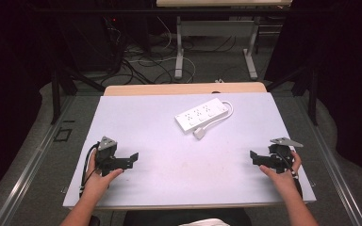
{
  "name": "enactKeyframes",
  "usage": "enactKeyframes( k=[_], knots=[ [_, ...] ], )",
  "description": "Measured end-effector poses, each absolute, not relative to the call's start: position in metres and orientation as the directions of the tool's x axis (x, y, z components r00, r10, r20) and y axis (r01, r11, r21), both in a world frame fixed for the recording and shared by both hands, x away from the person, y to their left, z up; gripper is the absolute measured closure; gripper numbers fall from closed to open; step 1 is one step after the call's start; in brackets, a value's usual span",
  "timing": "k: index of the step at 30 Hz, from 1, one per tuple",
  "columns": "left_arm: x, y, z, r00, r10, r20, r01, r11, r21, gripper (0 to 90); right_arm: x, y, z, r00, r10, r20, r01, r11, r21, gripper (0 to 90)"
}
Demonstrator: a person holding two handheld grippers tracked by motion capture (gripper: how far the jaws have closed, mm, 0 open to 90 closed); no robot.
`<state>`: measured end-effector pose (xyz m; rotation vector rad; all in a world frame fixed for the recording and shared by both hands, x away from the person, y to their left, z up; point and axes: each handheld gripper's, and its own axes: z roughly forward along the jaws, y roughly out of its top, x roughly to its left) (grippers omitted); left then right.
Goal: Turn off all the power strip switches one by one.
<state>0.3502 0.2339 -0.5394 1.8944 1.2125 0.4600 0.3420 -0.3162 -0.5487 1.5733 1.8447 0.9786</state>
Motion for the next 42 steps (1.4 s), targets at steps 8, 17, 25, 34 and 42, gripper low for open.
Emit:
enactKeyframes(
  k=[8,17,25,34,42],
  knots=[
    [0.349,0.234,-0.538,0.471,0.874,-0.121,0.567,-0.195,0.8,2.2,0.343,-0.308,-0.548,-0.212,0.977,0.033,0.607,0.106,0.788,3.7],
    [0.347,0.233,-0.538,0.464,0.877,-0.123,0.573,-0.192,0.796,3.2,0.347,-0.301,-0.545,-0.24,0.97,0.023,0.604,0.131,0.786,6.8],
    [0.347,0.232,-0.538,0.463,0.878,-0.125,0.576,-0.191,0.795,3.2,0.353,-0.292,-0.538,-0.253,0.967,0.021,0.6,0.14,0.787,6.8],
    [0.346,0.234,-0.537,0.454,0.882,-0.128,0.578,-0.182,0.796,3.2,0.37,-0.275,-0.518,-0.299,0.954,-0.004,0.594,0.189,0.782,8.6],
    [0.346,0.235,-0.537,0.447,0.887,-0.117,0.578,-0.187,0.794,3.2,0.385,-0.262,-0.5,-0.334,0.942,0.003,0.602,0.211,0.77,10.2]
  ],
)
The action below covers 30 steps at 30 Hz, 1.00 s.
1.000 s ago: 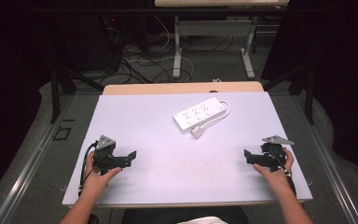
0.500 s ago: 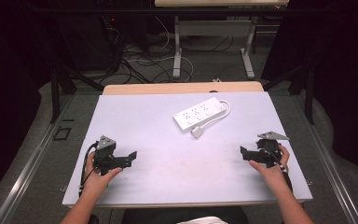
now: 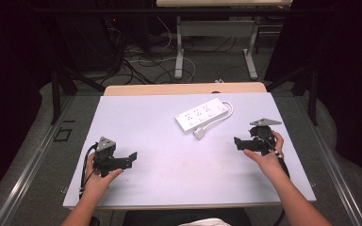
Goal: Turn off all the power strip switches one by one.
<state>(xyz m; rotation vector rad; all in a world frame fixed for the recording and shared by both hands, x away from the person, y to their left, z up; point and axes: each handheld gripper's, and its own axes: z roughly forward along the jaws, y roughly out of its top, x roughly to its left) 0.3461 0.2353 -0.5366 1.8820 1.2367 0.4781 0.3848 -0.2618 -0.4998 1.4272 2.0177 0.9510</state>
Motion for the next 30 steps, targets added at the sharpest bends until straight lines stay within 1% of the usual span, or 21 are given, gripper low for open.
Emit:
enactKeyframes(
  k=[2,7,10,14,23,30],
  knots=[
    [0.347,0.236,-0.538,0.441,0.89,-0.115,0.583,-0.186,0.791,3.2,0.392,-0.258,-0.493,-0.337,0.941,0.016,0.618,0.208,0.758,10.8],
    [0.347,0.236,-0.538,0.434,0.893,-0.12,0.583,-0.177,0.793,3.1,0.403,-0.252,-0.479,-0.346,0.938,0.012,0.616,0.218,0.757,11.8],
    [0.347,0.236,-0.538,0.433,0.894,-0.118,0.584,-0.178,0.792,3.0,0.409,-0.249,-0.471,-0.347,0.938,-0.007,0.614,0.233,0.754,14.3],
    [0.347,0.235,-0.539,0.43,0.895,-0.115,0.582,-0.177,0.794,2.7,0.418,-0.243,-0.462,-0.356,0.934,-0.025,0.606,0.251,0.754,14.8],
    [0.348,0.236,-0.539,0.433,0.893,-0.124,0.594,-0.178,0.785,2.6,0.439,-0.23,-0.451,-0.383,0.922,-0.062,0.593,0.296,0.749,17.8],
    [0.348,0.235,-0.539,0.437,0.891,-0.123,0.592,-0.182,0.785,2.6,0.45,-0.218,-0.446,-0.404,0.911,-0.084,0.59,0.329,0.737,23.2]
  ],
)
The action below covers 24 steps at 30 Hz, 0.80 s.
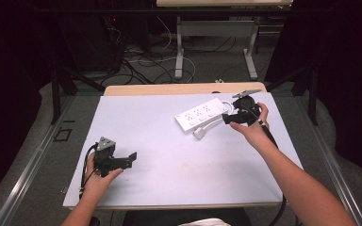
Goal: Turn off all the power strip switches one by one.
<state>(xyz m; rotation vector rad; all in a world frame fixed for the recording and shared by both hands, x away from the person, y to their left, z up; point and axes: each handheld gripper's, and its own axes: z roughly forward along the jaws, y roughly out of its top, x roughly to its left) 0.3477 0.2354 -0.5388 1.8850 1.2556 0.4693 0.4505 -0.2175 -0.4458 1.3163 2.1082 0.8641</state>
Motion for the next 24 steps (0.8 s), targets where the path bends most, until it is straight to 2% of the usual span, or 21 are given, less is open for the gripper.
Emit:
enactKeyframes(
  k=[24],
  knots=[
    [0.348,0.235,-0.539,0.438,0.891,-0.121,0.583,-0.179,0.792,2.6,0.497,-0.206,-0.442,-0.374,0.922,-0.104,0.598,0.325,0.733,40.8]
  ],
)
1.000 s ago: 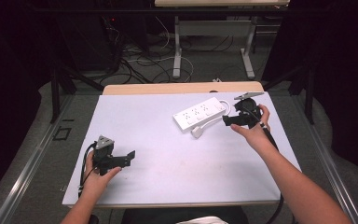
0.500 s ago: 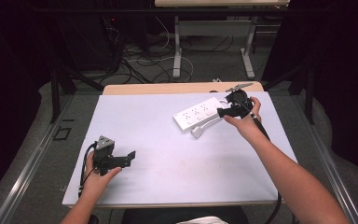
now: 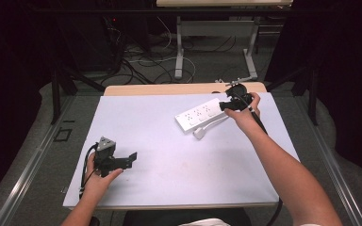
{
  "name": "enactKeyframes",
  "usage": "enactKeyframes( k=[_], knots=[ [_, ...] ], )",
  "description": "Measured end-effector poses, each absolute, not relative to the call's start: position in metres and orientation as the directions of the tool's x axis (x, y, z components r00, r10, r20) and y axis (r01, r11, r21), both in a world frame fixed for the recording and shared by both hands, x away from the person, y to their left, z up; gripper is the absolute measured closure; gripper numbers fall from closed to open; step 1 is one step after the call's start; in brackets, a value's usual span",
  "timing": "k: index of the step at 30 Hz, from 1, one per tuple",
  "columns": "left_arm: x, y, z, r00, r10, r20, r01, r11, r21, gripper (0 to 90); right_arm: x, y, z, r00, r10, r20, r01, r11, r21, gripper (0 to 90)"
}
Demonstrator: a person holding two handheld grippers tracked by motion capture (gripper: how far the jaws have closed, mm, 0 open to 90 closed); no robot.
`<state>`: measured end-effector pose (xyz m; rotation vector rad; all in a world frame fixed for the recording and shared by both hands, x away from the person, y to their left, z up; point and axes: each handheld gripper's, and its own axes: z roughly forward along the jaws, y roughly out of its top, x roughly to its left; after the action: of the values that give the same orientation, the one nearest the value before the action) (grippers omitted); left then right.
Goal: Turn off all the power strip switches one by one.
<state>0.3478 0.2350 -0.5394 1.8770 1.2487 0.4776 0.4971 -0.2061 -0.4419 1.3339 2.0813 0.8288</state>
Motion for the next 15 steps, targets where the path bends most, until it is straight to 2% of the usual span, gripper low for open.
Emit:
enactKeyframes(
  k=[11,13,15],
  knots=[
    [0.348,0.236,-0.539,0.441,0.889,-0.124,0.59,-0.184,0.786,2.6,0.517,-0.209,-0.452,-0.334,0.94,-0.077,0.65,0.288,0.703,44.8],
    [0.348,0.236,-0.539,0.442,0.888,-0.124,0.59,-0.185,0.786,2.6,0.521,-0.208,-0.455,-0.33,0.941,-0.072,0.66,0.285,0.695,49.0],
    [0.348,0.236,-0.539,0.443,0.888,-0.122,0.59,-0.187,0.786,2.6,0.523,-0.208,-0.455,-0.331,0.941,-0.07,0.662,0.284,0.693,49.4]
  ],
)
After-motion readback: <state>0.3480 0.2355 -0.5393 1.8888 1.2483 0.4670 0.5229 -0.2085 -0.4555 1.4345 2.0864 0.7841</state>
